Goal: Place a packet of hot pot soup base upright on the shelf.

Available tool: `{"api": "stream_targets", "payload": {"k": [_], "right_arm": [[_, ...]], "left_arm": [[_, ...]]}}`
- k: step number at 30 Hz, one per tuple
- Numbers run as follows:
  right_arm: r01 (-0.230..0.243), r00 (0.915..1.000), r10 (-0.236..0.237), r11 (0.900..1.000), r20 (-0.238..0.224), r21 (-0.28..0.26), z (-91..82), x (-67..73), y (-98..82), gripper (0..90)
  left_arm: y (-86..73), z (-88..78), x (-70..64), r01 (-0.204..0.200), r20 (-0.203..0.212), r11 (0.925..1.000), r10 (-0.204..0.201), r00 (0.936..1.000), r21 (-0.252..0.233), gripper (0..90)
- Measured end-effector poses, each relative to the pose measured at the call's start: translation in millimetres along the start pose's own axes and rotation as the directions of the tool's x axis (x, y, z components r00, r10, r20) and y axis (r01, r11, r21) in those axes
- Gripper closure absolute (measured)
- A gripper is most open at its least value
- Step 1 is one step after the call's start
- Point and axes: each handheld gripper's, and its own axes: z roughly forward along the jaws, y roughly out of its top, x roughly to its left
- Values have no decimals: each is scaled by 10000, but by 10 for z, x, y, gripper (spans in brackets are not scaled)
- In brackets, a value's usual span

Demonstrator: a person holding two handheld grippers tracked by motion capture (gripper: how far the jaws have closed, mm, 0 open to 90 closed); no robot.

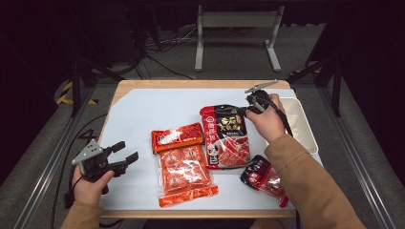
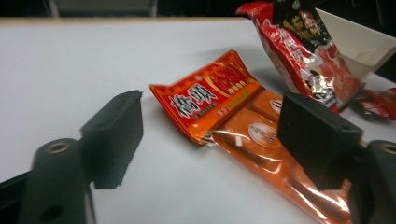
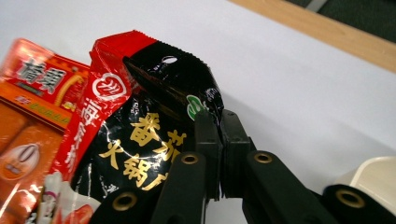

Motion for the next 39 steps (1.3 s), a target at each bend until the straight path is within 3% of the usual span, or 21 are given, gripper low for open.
{"api": "stream_targets", "payload": {"k": [1, 6, 12, 18, 26, 32, 39], "right_arm": [[46, 10000, -47, 9999, -31, -108, -37, 14, 6, 887], [444, 9988, -455, 9970, -168, -640, -231, 103, 38, 889], [1007, 9946, -1033, 9858, -128, -1344, -444, 147, 68, 889], [1086, 9937, -1115, 9773, -58, -1817, -562, 102, 70, 890], [1562, 9877, -1530, 9555, 322, -2504, -709, 81, 105, 893], [1673, 9859, -1605, 9460, 471, -2778, -803, 37, 144, 894], [1757, 9844, -1640, 9364, 636, -3039, -941, -10, 163, 893]], "left_arm": [[-2, 4, -1, -115, -98, 9999, 116, 9999, 55, 272], [12, 5, -21, -83, -213, 9999, 81, 9997, -85, 220], [1, 28, -35, -120, -235, 9999, 117, 9997, -114, 212], [-10, 34, -31, -126, -243, 9999, 124, 9996, -54, 211], [-25, 36, -19, -88, -316, 9999, 85, 9995, -72, 209], [-27, 38, -14, -26, -277, 10000, 23, 9996, -96, 208], [117, 112, -66, 51, -238, 9999, -54, 9997, -133, 220]]}}
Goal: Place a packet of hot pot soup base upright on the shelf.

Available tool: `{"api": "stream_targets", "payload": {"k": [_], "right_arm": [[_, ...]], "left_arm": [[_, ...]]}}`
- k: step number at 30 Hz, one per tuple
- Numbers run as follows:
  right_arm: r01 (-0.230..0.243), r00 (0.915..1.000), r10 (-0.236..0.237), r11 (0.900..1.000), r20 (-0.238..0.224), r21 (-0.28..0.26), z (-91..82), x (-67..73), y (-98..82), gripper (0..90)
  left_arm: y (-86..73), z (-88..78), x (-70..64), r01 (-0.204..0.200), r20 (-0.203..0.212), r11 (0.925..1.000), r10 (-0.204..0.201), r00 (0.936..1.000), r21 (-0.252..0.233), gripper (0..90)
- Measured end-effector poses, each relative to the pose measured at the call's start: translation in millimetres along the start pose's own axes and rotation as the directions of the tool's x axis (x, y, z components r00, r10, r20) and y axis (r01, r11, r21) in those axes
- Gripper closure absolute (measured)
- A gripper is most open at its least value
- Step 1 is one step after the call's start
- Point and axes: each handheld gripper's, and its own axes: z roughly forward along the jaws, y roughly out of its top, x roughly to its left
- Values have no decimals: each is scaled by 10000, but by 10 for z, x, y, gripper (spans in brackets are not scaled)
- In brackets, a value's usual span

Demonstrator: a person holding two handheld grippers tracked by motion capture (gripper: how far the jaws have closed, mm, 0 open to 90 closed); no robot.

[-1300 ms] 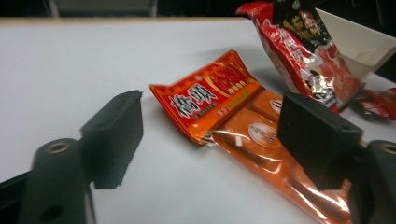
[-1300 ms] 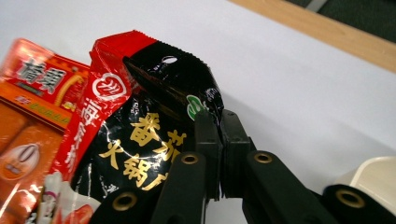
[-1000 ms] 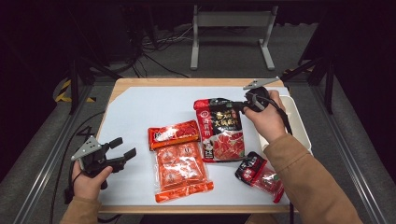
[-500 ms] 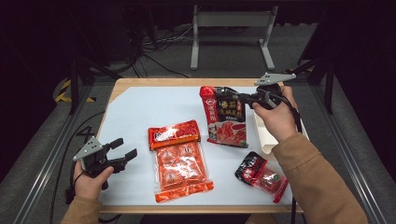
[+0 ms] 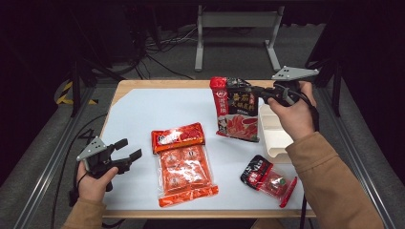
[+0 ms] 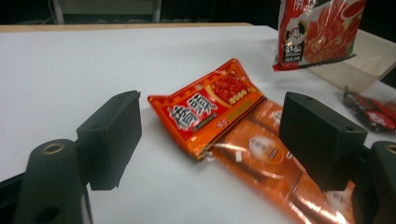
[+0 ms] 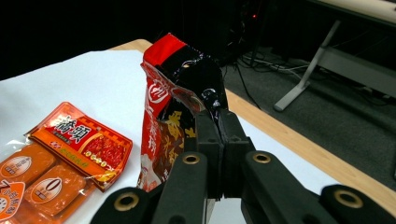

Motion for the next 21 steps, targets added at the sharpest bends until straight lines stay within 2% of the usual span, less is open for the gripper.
{"api": "stream_targets", "payload": {"k": [2, 6, 11, 12, 13, 14, 16, 17, 21], "right_arm": [[27, 10000, -27, 10000, 31, -78, -51, -22, 17, 893], [59, 10000, -57, 9995, 64, -306, -145, -61, 42, 893], [60, 10000, -59, 9984, 20, -571, -242, -106, 42, 893], [73, 10000, -71, 9978, 29, -663, -269, -118, 36, 893], [76, 10000, -75, 9975, 21, -702, -286, -126, 32, 894], [76, 10000, -75, 9975, 21, -702, -286, -126, 32, 894], [68, 10000, -66, 9963, 36, -852, -357, -167, 7, 893], [68, 10000, -66, 9963, 36, -852, -357, -167, 7, 893], [73, 10000, -66, 9944, 62, -1050, -473, -237, -34, 894]], "left_arm": [[117, 96, -65, -67, 185, 9999, 66, 9998, 79, 218], [301, 298, -202, -484, 533, 9977, 458, 9975, 479, 206], [548, 591, -388, -1003, 1093, 9928, 929, 9897, 649, 200], [580, 634, -405, -1018, 1281, 9932, 939, 9873, 561, 197], [580, 634, -405, -1018, 1281, 9932, 939, 9873, 561, 195], [637, 725, -426, -927, 1669, 9949, 849, 9823, 394, 195], [750, 895, -458, -868, 1957, 9958, 796, 9774, 289, 194], [750, 895, -458, -868, 1957, 9958, 796, 9774, 289, 192], [908, 1146, -538, -740, 2208, 9969, 662, 9731, 275, 147]]}}
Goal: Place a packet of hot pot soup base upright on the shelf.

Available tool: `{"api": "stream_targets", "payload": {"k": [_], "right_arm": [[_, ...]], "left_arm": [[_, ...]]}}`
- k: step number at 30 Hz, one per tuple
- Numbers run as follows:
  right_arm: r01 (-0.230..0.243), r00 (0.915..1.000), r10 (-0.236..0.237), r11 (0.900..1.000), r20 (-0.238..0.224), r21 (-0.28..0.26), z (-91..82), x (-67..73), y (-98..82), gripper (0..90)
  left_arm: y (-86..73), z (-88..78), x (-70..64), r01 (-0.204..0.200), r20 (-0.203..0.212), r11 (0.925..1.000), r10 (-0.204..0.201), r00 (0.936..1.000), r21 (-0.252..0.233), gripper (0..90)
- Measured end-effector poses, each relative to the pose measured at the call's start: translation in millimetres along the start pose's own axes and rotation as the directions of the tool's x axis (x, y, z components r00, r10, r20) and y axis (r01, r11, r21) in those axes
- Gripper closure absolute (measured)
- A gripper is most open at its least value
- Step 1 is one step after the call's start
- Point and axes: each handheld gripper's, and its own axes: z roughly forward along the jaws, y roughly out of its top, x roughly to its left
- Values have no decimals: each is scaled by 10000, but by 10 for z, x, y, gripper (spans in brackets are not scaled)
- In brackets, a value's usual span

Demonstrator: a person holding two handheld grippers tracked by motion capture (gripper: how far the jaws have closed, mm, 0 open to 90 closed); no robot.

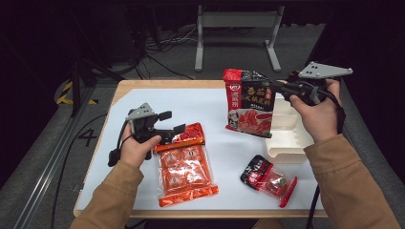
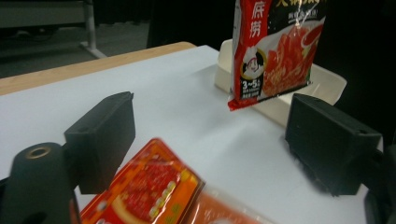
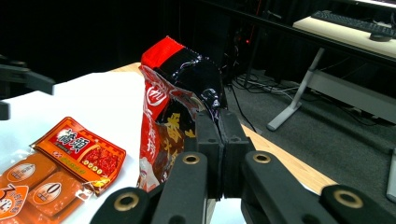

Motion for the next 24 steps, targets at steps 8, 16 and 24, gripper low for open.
{"api": "stream_targets", "payload": {"k": [8, 16, 24], "right_arm": [[219, 9998, -218, 9991, 16, -354, -175, -59, -30, 894], [590, 9977, -612, 9959, -301, -689, -233, -74, -64, 894], [711, 9950, -771, 9934, -642, -904, -247, -50, -87, 894]], "left_arm": [[306, 466, -198, -561, 507, 9983, 567, 9971, -133, 139], [478, 703, -297, -808, 1283, 9937, 903, 9876, -772, 230], [538, 822, -242, -976, 1704, 9896, 1146, 9787, -1052, 287]]}}
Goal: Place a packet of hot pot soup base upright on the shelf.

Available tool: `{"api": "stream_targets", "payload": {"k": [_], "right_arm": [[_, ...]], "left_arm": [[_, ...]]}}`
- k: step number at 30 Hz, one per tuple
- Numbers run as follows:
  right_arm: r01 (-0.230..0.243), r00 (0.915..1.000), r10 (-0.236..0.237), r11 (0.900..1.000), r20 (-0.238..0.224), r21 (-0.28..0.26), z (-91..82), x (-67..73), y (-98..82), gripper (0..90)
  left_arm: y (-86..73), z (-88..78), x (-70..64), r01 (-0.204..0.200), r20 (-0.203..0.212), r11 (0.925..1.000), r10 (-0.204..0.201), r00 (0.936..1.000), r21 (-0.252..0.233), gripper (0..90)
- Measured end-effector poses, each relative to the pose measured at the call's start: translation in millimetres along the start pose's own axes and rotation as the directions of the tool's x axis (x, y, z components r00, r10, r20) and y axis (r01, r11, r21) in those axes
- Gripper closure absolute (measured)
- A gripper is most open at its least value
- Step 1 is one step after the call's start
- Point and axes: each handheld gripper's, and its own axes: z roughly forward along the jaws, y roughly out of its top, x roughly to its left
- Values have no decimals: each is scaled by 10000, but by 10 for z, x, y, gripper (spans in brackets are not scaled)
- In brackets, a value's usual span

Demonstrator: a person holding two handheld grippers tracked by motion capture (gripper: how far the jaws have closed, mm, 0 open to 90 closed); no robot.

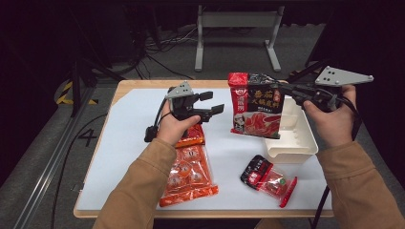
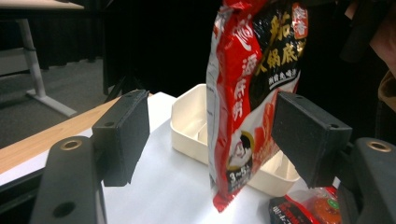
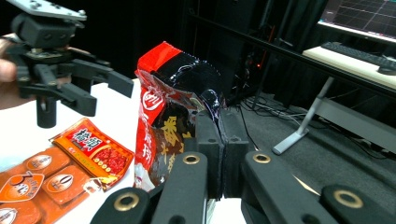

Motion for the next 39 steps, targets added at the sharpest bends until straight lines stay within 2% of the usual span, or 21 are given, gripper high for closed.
{"api": "stream_targets", "payload": {"k": [4, 8, 11, 15, 17, 20, 24, 26, 27, 30, 33, 39], "right_arm": [[140, 9997, -141, 9999, -214, -49, 35, 30, -11, 893], [191, 9990, -197, 9997, -405, -150, 66, 52, -24, 893], [307, 9980, -319, 9993, -543, -220, 74, 64, -17, 893], [481, 9963, -500, 9984, -693, -283, 67, 59, -21, 893], [503, 9960, -520, 9984, -723, -257, 69, 37, -43, 892], [507, 9960, -521, 9985, -733, -205, 75, 6, -78, 892], [629, 9960, -641, 9978, -624, -212, 58, -30, -108, 892], [685, 9961, -696, 9974, -543, -220, 49, -47, -112, 891], [756, 9963, -766, 9968, -386, -269, 22, -91, -114, 890], [817, 9963, -824, 9963, -251, -264, -2, -130, -114, 888], [897, 9959, -898, 9958, -43, -208, -31, -179, -120, 885], [1259, 9895, -1257, 9920, 711, 19, -49, -264, -146, 883]], "left_arm": [[18, 63, 18, -131, 98, 9998, 130, 9999, 114, 371], [43, 144, 18, -113, 98, 9999, 112, 9999, 96, 383], [82, 212, 9, -187, 241, 9998, 184, 9995, 107, 438], [144, 282, -26, -593, 557, 9978, 576, 9968, 296, 534], [180, 317, -46, -818, 639, 9958, 792, 9948, 405, 626], [235, 400, -84, -1173, 460, 9920, 1152, 9923, 459, 693], [314, 504, -119, -1384, 38, 9871, 1386, 9903, 800, 764], [340, 533, -136, -1439, -63, 9861, 1449, 9894, 834, 771], [377, 571, -164, -1584, -222, 9836, 1608, 9867, 867, 779], [415, 618, -195, -1737, -355, 9805, 1776, 9835, 919, 785], [447, 684, -229, -1775, -505, 9799, 1825, 9819, 905, 789], [514, 817, -282, -2252, -1108, 9713, 2328, 9662, 773, 791]]}}
